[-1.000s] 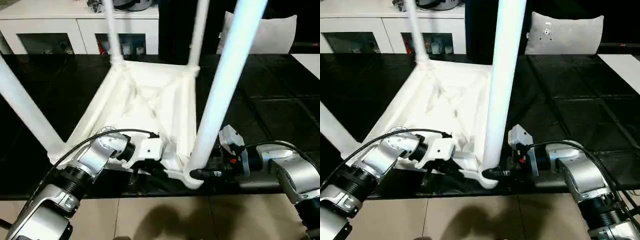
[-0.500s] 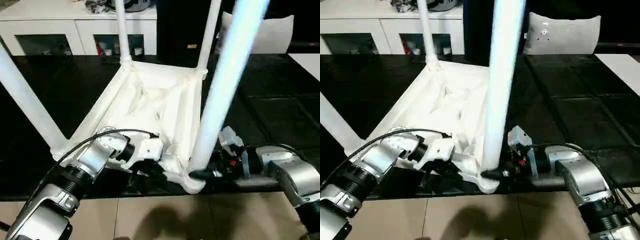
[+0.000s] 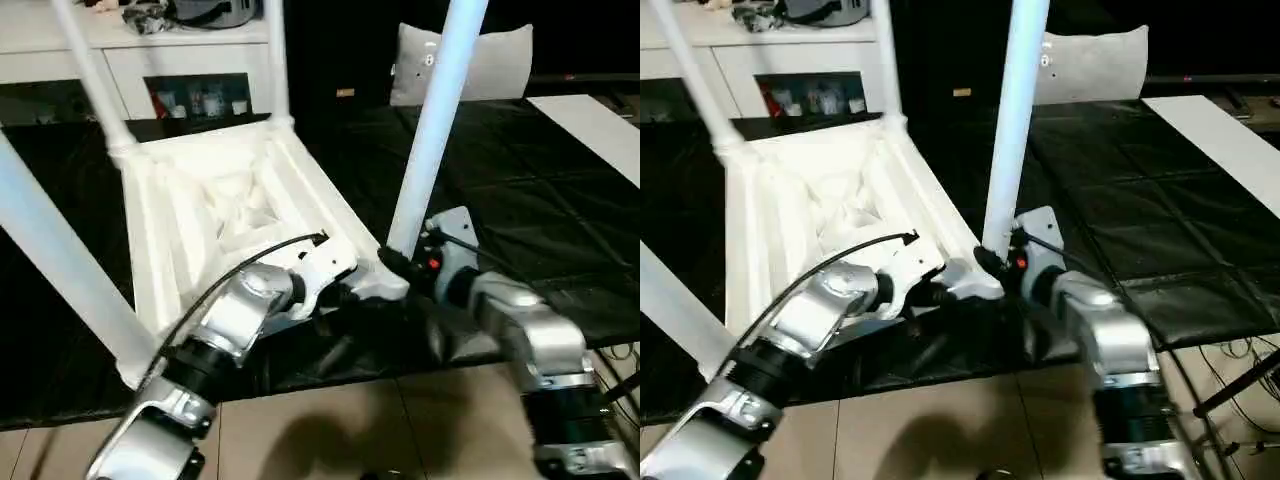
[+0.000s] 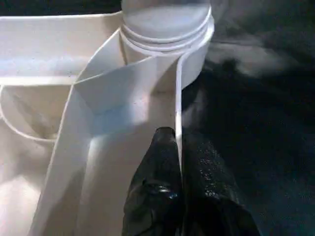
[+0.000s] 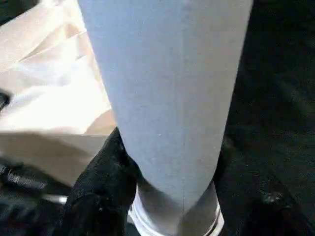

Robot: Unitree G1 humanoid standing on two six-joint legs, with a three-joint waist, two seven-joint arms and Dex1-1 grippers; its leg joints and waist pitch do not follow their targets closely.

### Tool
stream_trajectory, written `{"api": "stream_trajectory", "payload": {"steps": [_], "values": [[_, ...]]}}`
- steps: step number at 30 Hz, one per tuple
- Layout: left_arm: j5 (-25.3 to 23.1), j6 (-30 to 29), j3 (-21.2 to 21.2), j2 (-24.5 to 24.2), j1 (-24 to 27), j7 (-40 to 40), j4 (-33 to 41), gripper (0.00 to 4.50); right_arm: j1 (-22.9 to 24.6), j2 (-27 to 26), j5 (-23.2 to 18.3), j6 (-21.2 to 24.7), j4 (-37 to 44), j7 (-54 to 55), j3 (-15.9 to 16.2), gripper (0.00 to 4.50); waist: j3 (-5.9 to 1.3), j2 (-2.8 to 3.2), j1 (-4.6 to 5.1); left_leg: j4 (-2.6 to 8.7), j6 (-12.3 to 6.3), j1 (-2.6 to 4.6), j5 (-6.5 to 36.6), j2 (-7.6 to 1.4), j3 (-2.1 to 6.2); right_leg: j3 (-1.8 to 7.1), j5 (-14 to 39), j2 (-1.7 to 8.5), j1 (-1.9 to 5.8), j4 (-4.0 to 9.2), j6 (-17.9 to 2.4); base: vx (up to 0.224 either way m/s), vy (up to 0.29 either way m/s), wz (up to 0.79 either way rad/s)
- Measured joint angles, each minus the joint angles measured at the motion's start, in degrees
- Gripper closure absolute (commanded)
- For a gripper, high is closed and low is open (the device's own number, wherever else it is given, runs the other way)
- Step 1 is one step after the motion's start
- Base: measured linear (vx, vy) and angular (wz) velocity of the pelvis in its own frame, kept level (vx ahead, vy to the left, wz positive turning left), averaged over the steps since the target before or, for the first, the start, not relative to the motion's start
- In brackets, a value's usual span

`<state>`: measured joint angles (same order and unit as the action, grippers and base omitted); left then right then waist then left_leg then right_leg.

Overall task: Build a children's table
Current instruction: Rotate leg to tighten

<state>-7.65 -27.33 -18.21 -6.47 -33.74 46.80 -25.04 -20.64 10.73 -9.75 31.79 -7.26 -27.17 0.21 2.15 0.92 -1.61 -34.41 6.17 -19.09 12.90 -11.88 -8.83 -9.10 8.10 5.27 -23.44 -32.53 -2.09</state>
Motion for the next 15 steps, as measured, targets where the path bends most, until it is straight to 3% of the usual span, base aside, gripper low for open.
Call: {"api": "stream_trajectory", "payload": {"steps": [4, 5, 8, 15], "values": [[0.09, -1.62, -0.01, 0.27, 0.51, -0.37, 1.61, 4.50, 0.96, -0.87, -0.74, -1.06, 0.43, -0.06, -1.19, 2.15, -0.02, 0.04, 0.06, 0.18, -0.26, -0.02, 0.13, -0.06, 0.02, 0.12, -0.10, 0.01, 0.09, 0.35, 0.11, 0.000, 0.000, 0.00], [0.16, -1.62, -0.16, 0.21, 0.58, -0.21, 1.85, 4.50, 1.11, -0.53, -1.19, -1.04, 0.50, -0.82, -1.48, 1.77, -0.03, 0.05, 0.02, 0.18, -0.39, -0.03, 0.17, -0.04, 0.02, 0.20, -0.18, 0.02, 0.09, 0.35, 0.10, 0.000, 0.000, 0.00], [0.37, -0.83, -0.74, -0.33, 0.72, 0.75, 2.29, 4.50, 1.60, 1.40, -2.07, -0.95, 1.16, -4.39, -1.25, 1.67, -0.04, 0.12, -0.22, 0.31, -0.63, -0.03, 0.11, -0.04, 0.00, 0.23, -0.15, 0.02, 0.06, 0.35, 0.12, 0.000, 0.000, 0.00], [1.20, 4.37, -2.26, -3.92, 1.06, 6.20, 1.94, 4.50, 2.08, 9.50, -3.27, -1.42, 1.94, -15.69, 1.61, 0.94, -0.02, 0.35, -0.99, 0.44, -0.67, 0.00, 0.05, -0.04, -0.07, 0.25, -0.14, 0.01, 0.02, 0.33, 0.07, 0.000, 0.000, 0.00]]}}
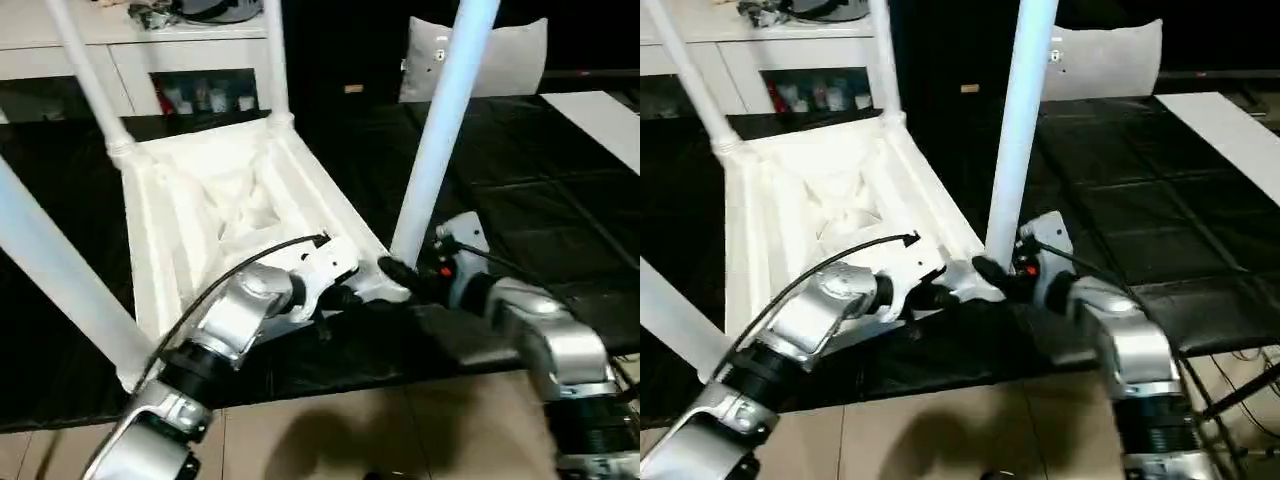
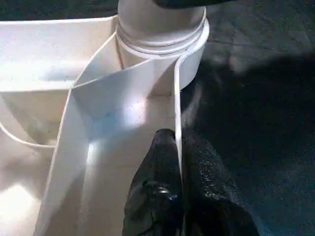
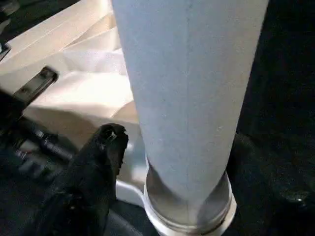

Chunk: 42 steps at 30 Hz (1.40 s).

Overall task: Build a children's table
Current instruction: Rotate leg to tighten

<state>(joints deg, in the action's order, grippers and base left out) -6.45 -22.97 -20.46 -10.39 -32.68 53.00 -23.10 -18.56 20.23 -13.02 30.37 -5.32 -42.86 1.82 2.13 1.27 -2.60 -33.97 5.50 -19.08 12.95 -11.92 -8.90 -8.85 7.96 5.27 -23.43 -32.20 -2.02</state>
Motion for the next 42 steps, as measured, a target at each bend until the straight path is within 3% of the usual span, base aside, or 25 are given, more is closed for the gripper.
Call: {"api": "stream_trajectory", "payload": {"steps": [10, 11, 18, 23, 26, 31, 36, 39, 42], "values": [[1.40, 12.43, -2.79, -9.35, 0.04, 15.04, -0.98, 4.50, 0.84, 10.91, -2.44, -2.49, 2.41, -20.02, 5.53, 0.94, 0.06, -0.10, -2.51, -0.07, -0.01, 0.01, 0.02, 0.00, -0.06, 0.08, 0.00, 0.04, 0.01, -0.03, 0.00, 0.000, 0.000, 0.00], [1.85, 13.95, -3.29, -10.62, 0.04, 17.30, -0.98, 4.50, 0.85, 11.81, -3.07, -2.83, 2.41, -22.62, 6.20, 1.19, 0.06, -0.11, -2.74, -0.06, -0.03, 0.01, 0.03, -0.01, -0.06, 0.07, 0.01, 0.04, 0.01, -0.03, 0.01, 0.000, 0.000, 0.00], [2.35, 19.65, -5.68, -14.00, -0.32, 25.08, -0.96, 4.50, 0.85, 13.27, -5.29, -3.23, 2.37, -30.43, 8.60, 1.76, 0.09, -0.31, -4.40, -0.14, -0.03, 0.02, 0.03, 0.00, -0.10, 0.10, 0.04, 0.10, 0.01, -0.19, -0.01, 0.000, 0.000, 0.00], [2.36, 21.89, -7.11, -14.44, -0.94, 28.17, -1.25, 4.50, 0.95, 13.45, -5.98, -3.27, 2.39, -32.95, 10.07, 2.14, 0.09, -0.41, -4.94, -0.28, 0.00, 0.07, 0.03, -0.01, -0.11, 0.14, 0.06, 0.12, 0.00, -0.42, 0.02, 0.000, 0.000, 0.00], [2.35, 22.24, -7.39, -14.38, -1.15, 28.61, -1.48, 4.50, 1.18, 13.05, -5.98, -3.50, 2.38, -33.26, 10.13, 2.43, 0.10, -0.42, -4.81, -0.34, 0.14, 0.12, 0.06, -0.01, -0.11, 0.15, 0.06, 0.11, 0.00, -0.54, 0.02, 0.000, 0.000, 0.00], [2.36, 22.62, -7.37, -14.07, -1.18, 28.70, -1.87, 4.50, 1.69, 12.94, -6.31, -3.49, 2.42, -33.08, 9.92, 2.50, 0.09, -0.44, -4.71, -0.41, 0.28, 0.13, 0.11, -0.01, -0.10, 0.15, 0.06, 0.12, 0.00, -0.62, 0.02, 0.000, 0.000, 0.00], [2.75, 15.31, -6.15, -13.12, -1.17, 26.83, -1.10, 4.50, 3.26, 11.24, -7.35, -1.04, 4.02, -28.90, 7.97, 2.50, 0.09, -0.44, -4.35, -0.51, 0.32, 0.17, 0.13, 0.01, -0.11, 0.20, 0.06, 0.14, 0.00, -0.76, 0.03, 0.000, 0.000, 0.00], [2.12, 9.26, -3.98, -11.05, -0.97, 20.79, -0.93, 4.50, 3.10, 7.74, -5.48, 1.03, 3.95, -20.64, 5.60, 2.50, 0.10, -0.48, -3.10, -0.56, 0.61, 0.29, 0.01, 0.02, -0.10, 0.21, 0.04, 0.13, 0.04, -0.80, 0.00, 0.000, 0.000, 0.00], [1.63, 3.58, -2.02, -8.00, -0.87, 14.34, -0.73, 4.50, 1.64, 3.21, -3.36, 3.48, 2.53, -11.22, 2.90, 2.52, 0.11, -0.50, -0.59, -0.60, 0.69, 0.32, -0.05, 0.04, -0.08, 0.07, 0.03, 0.06, 0.02, -0.70, 0.00, 0.000, 0.000, 0.00]]}}
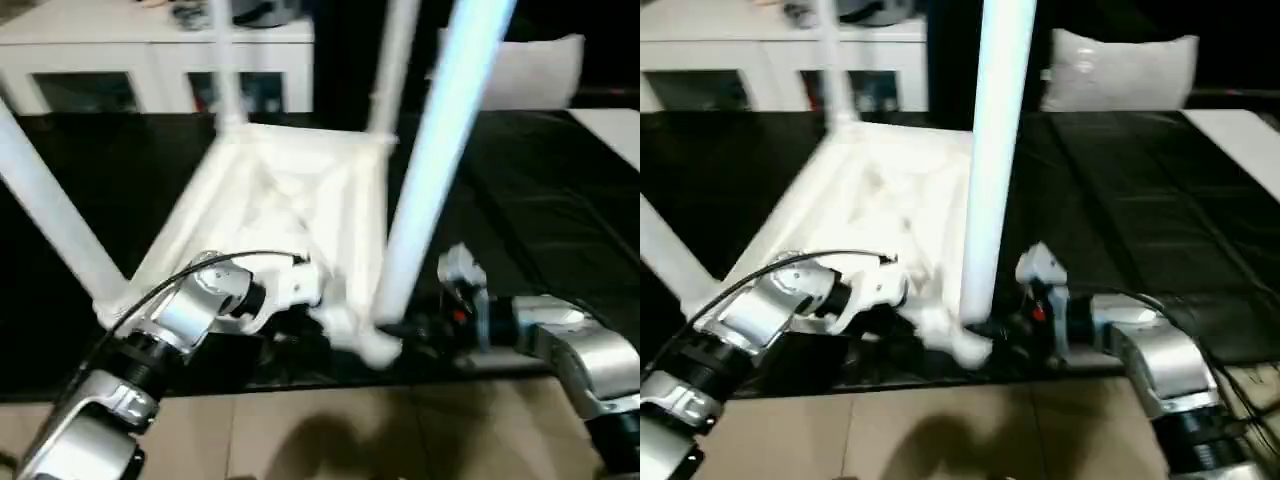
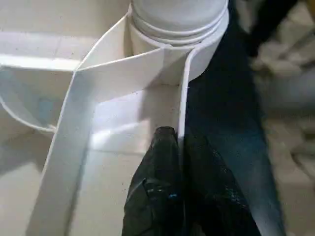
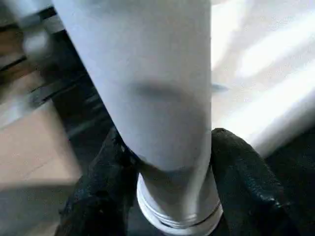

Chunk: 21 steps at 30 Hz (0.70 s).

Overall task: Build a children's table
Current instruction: Rotate leg to tighten

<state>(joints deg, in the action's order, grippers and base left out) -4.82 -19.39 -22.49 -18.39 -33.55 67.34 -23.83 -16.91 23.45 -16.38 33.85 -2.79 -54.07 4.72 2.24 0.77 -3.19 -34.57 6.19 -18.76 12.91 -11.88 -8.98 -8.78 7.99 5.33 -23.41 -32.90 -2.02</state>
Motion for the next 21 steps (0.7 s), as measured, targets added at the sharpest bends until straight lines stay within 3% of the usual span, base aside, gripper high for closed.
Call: {"api": "stream_trajectory", "payload": {"steps": [2, 5, 7, 9, 11, 15, 21], "values": [[-0.61, -3.92, 1.80, 2.88, 0.18, -5.38, 0.03, 4.50, -1.19, -4.58, 1.48, 1.96, -1.00, 8.26, -2.14, 2.53, 0.00, -0.04, 1.72, -0.05, 0.01, -0.01, 0.00, 0.01, 0.04, -0.15, 0.00, -0.06, 0.00, 0.08, 0.00, 0.000, 0.000, 0.00], [-0.70, -7.22, 3.70, 7.28, 0.24, -11.79, -0.55, 4.50, -2.38, -8.20, 2.93, 2.14, -2.15, 16.72, -3.84, 2.54, -0.01, -0.02, 2.78, -0.01, 0.01, -0.27, 0.00, -0.01, 0.35, -0.56, -0.01, -0.08, 0.08, 0.50, 0.02, 0.000, 0.000, 0.00], [-1.73, -8.40, 4.68, 10.46, -0.38, -17.03, -1.56, 4.50, -3.32, -10.94, 4.62, 0.59, -3.72, 22.25, -4.84, 2.54, -0.03, 0.00, 2.99, 0.04, 0.00, -0.41, 0.00, -0.03, 0.42, -0.75, -0.02, -0.06, 0.14, 0.86, 0.03, 0.000, 0.000, 0.00], [-2.20, -8.96, 4.64, 12.16, -0.91, -20.16, -2.20, 4.50, -3.50, -12.19, 5.76, -1.88, -4.88, 25.57, -4.97, 2.54, -0.06, 0.05, 3.00, 0.05, -0.16, -0.45, 0.11, -0.01, 0.44, -0.76, -0.03, -0.01, 0.27, 1.00, 0.05, 0.000, 0.000, 0.00], [-2.60, -8.96, 4.55, 12.68, -1.03, -21.22, -2.27, 4.50, -3.50, -13.10, 6.15, -3.00, -5.33, 27.14, -5.21, 1.87, -0.07, 0.07, 2.92, 0.11, -0.32, -0.42, 0.21, -0.01, 0.44, -0.68, -0.04, 0.02, 0.31, 1.00, 0.05, 0.000, 0.000, 0.00], [-2.54, -9.27, 4.53, 13.27, -1.12, -21.39, -1.89, 4.50, -3.32, -13.82, 6.09, -2.63, -5.12, 27.66, -6.08, 1.52, -0.13, 0.19, 2.26, 0.30, -0.59, -0.37, 0.20, 0.01, 0.45, -0.41, -0.06, 0.02, 0.27, 0.86, 0.04, 0.000, 0.000, 0.00], [-2.30, -5.78, 3.02, 11.26, -0.90, -18.31, -1.62, 4.50, -2.83, -9.30, 3.90, -2.93, -5.09, 20.43, -5.57, 0.99, -0.08, 0.28, 1.18, 0.48, -0.74, -0.38, 0.11, -0.02, 0.30, -0.25, -0.05, -0.04, 0.04, 0.77, 0.02, 0.000, 0.000, 0.00]]}}
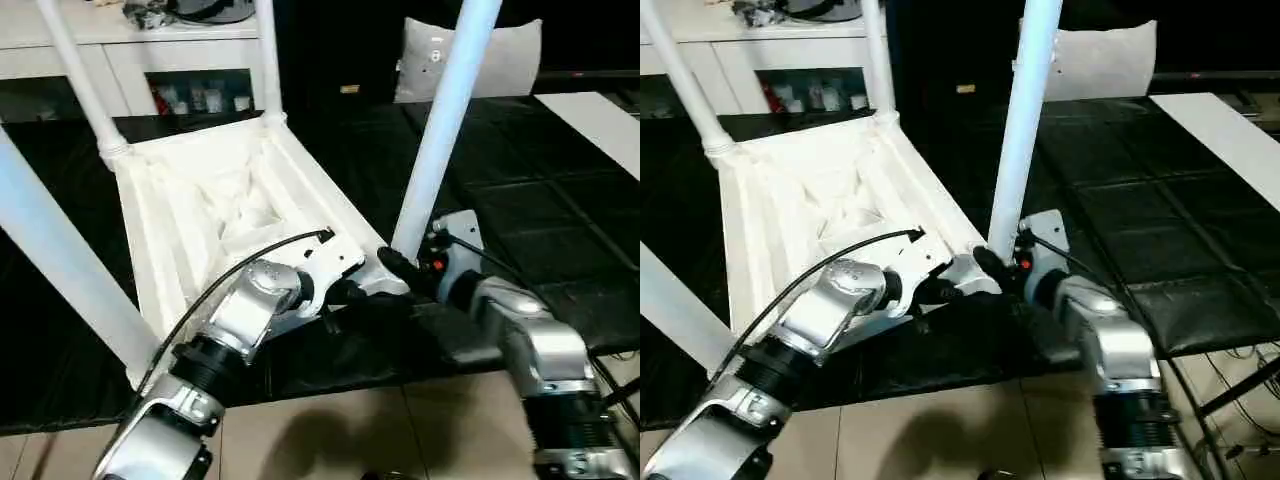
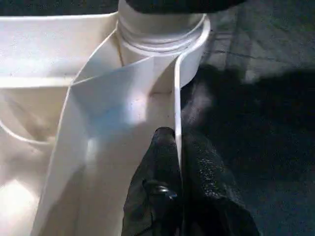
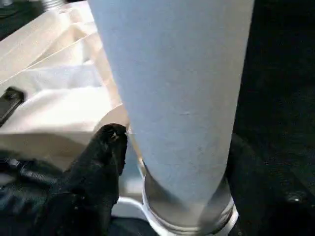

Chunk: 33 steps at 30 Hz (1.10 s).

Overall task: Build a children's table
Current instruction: Rotate leg to tighten

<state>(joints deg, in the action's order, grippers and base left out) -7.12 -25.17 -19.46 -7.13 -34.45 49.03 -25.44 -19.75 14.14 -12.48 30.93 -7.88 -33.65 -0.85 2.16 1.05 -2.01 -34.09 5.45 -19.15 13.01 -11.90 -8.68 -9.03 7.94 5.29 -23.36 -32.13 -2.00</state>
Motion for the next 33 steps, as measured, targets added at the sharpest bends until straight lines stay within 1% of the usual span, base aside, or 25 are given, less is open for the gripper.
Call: {"api": "stream_trajectory", "payload": {"steps": [2, 4, 5, 7, 11, 14, 16, 19, 21, 23, 27, 28, 31, 33], "values": [[0.56, 2.48, -0.74, -1.93, 0.35, 2.70, 0.00, 4.50, 0.33, 3.44, -0.56, -0.48, 0.19, -5.04, 1.50, 0.88, 0.01, 0.02, -0.35, 0.00, 0.00, 0.00, -0.01, 0.00, -0.01, 0.01, 0.00, 0.00, -0.01, -0.01, -0.01, 0.000, 0.000, 0.00], [0.75, 4.64, -1.36, -3.67, 0.51, 5.22, -0.02, 4.50, 0.88, 5.96, -0.75, -0.90, 0.84, -9.08, 2.64, 0.61, 0.02, 0.01, -0.72, -0.02, 0.00, 0.01, -0.01, 0.01, -0.03, 0.05, -0.01, 0.00, -0.01, -0.04, -0.02, 0.000, 0.000, 0.00], [0.98, 6.41, -1.82, -5.07, 0.67, 7.75, -0.02, 4.50, 1.33, 8.34, -1.35, -1.24, 1.24, -13.02, 3.60, 0.57, 0.03, -0.01, -1.15, -0.02, 0.00, 0.03, -0.01, 0.01, -0.04, 0.07, -0.01, 0.00, 0.00, -0.04, -0.02, 0.000, 0.000, 0.00], [1.14, 8.55, -2.13, -6.84, 0.83, 10.39, -0.02, 4.50, 1.78, 9.90, -1.63, -1.70, 2.04, -16.98, 4.68, 0.57, 0.05, -0.05, -1.75, -0.03, 0.01, 0.03, -0.02, 0.00, -0.04, 0.07, -0.02, 0.01, 0.00, -0.05, -0.02, 0.000, 0.000, 0.00], [2.05, 13.75, -3.84, -11.19, 0.80, 18.05, 0.00, 4.50, 1.73, 14.92, -2.98, -2.81, 2.54, -26.87, 7.65, 0.57, 0.09, -0.13, -3.22, -0.05, 0.00, 0.04, 0.00, 0.01, -0.13, 0.16, -0.02, 0.05, -0.01, -0.07, -0.03, 0.000, 0.000, 0.00], [3.03, 16.19, -5.01, -13.44, 0.80, 22.94, 0.20, 4.50, 1.62, 16.96, -3.73, -3.07, 2.47, -32.14, 9.31, 0.57, 0.09, -0.13, -4.15, -0.06, -0.03, 0.04, 0.02, 0.01, -0.16, 0.18, -0.02, 0.06, -0.02, -0.13, -0.05, 0.000, 0.000, 0.00], [3.05, 17.42, -5.61, -14.29, 0.80, 24.86, 0.46, 4.50, 1.42, 17.58, -3.96, -3.59, 2.22, -34.14, 9.77, 0.57, 0.09, -0.13, -4.68, -0.06, -0.03, 0.06, 0.03, 0.01, -0.17, 0.20, -0.04, 0.07, -0.03, -0.19, -0.12, 0.000, 0.000, 0.00], [3.04, 19.19, -6.60, -15.17, 0.62, 27.62, 0.48, 4.50, 1.07, 18.20, -4.63, -5.27, 1.96, -38.16, 10.43, 0.57, 0.10, -0.20, -5.23, -0.11, -0.02, 0.11, 0.02, 0.01, -0.18, 0.22, 0.00, 0.08, -0.02, -0.31, -0.09, 0.000, 0.000, 0.00], [3.08, 19.68, -7.02, -15.45, 0.58, 28.73, 0.52, 4.50, 1.10, 18.70, -5.36, -5.59, 1.96, -40.24, 10.71, 0.57, 0.10, -0.24, -5.53, -0.20, -0.02, 0.14, 0.02, 0.01, -0.21, 0.27, 0.05, 0.09, -0.02, -0.44, -0.03, 0.000, 0.000, 0.00], [3.07, 20.14, -7.54, -15.69, 0.46, 29.75, 0.53, 4.50, 1.48, 19.06, -6.06, -5.53, 2.22, -42.00, 11.27, 0.92, 0.09, -0.28, -5.80, -0.27, 0.02, 0.18, 0.03, 0.00, -0.22, 0.29, 0.06, 0.10, -0.02, -0.51, -0.01, 0.000, 0.000, 0.00], [3.51, 20.52, -8.09, -16.00, 0.46, 31.74, 0.56, 4.50, 2.05, 19.48, -7.70, -4.40, 2.64, -44.36, 12.55, 1.06, 0.10, -0.28, -5.95, -0.36, 0.10, 0.20, 0.03, -0.01, -0.23, 0.30, 0.06, 0.10, -0.04, -0.66, -0.01, 0.000, 0.000, 0.00], [3.54, 20.58, -8.18, -16.06, 0.46, 32.05, 0.56, 4.50, 2.05, 19.49, -7.97, -4.21, 2.74, -44.59, 12.54, 1.33, 0.09, -0.29, -5.96, -0.36, 0.12, 0.21, 0.03, -0.01, -0.23, 0.30, 0.06, 0.10, -0.04, -0.67, -0.01, 0.000, 0.000, 0.00], [3.59, 20.68, -8.45, -16.14, 0.47, 32.51, 0.76, 4.50, 2.05, 19.35, -8.42, -3.87, 2.73, -45.29, 12.51, 1.45, 0.09, -0.31, -6.01, -0.39, 0.14, 0.21, 0.02, 0.00, -0.22, 0.30, 0.06, 0.11, -0.04, -0.72, -0.01, 0.000, 0.000, 0.00], [3.60, 20.64, -8.49, -16.15, 0.47, 32.70, 0.88, 4.50, 2.07, 19.41, -8.82, -3.45, 2.73, -45.64, 12.51, 1.74, 0.10, -0.32, -6.05, -0.39, 0.16, 0.21, 0.03, -0.01, -0.22, 0.29, 0.06, 0.11, -0.04, -0.72, -0.01, 0.000, 0.000, 0.00]]}}
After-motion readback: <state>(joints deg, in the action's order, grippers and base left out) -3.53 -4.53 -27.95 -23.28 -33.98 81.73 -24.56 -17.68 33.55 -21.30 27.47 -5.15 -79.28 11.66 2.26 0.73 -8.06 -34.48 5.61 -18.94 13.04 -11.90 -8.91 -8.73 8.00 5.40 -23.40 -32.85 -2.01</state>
